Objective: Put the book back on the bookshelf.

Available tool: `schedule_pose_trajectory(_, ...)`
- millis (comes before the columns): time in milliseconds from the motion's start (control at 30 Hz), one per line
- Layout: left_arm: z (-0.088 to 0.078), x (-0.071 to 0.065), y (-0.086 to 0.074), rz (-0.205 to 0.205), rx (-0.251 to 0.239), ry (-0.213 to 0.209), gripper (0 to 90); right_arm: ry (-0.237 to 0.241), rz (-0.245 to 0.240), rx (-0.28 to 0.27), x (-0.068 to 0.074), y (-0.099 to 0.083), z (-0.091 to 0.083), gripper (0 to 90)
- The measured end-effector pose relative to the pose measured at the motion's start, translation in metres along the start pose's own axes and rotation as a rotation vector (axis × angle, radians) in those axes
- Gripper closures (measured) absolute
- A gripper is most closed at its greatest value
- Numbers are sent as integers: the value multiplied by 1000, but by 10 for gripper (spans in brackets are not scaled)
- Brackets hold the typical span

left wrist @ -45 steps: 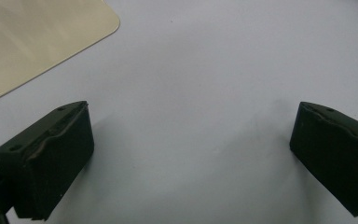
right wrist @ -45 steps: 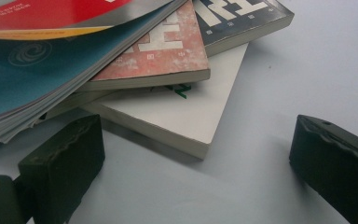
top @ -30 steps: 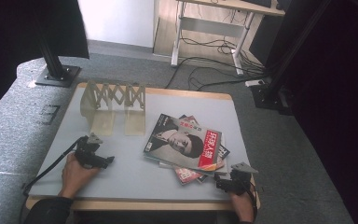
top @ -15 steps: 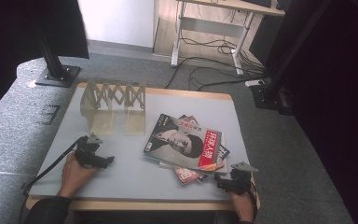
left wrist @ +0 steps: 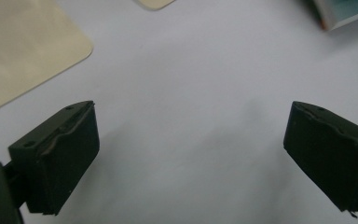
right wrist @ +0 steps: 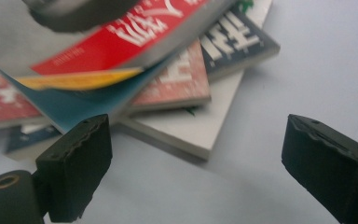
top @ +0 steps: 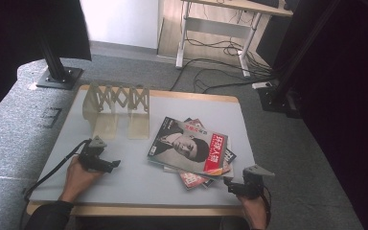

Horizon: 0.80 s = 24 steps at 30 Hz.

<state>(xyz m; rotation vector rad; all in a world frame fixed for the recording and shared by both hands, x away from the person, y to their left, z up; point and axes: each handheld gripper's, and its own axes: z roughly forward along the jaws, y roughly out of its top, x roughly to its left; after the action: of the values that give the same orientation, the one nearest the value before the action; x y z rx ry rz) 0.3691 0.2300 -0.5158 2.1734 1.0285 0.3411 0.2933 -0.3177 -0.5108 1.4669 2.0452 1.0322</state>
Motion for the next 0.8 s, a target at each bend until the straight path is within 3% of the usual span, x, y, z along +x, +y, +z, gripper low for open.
schedule_pose_trajectory(133,-2,-5,5,30,2,-13,52,10,-22,-20,3,7,-6,82)
schedule_pose_trajectory(200,-1,-10,11,53,7,-45,62,10,-40,-34,7,16,-12,82)
schedule_pose_trajectory(267,-1,-12,13,68,16,-44,68,8,-50,-41,10,20,-15,90)
schedule_pose_trajectory(333,0,-19,23,115,32,-48,68,11,-65,-50,12,25,-17,101)
schedule_pose_trajectory(367,0,-19,23,115,32,-48,68,11,-65,-50,12,25,-17,101)
schedule_pose_trajectory(567,2,-31,57,167,10,-78,73,7,-95,-74,21,49,-16,122)
schedule_pose_trajectory(800,14,-41,84,189,-3,-125,118,20,-111,-76,29,69,-6,131)
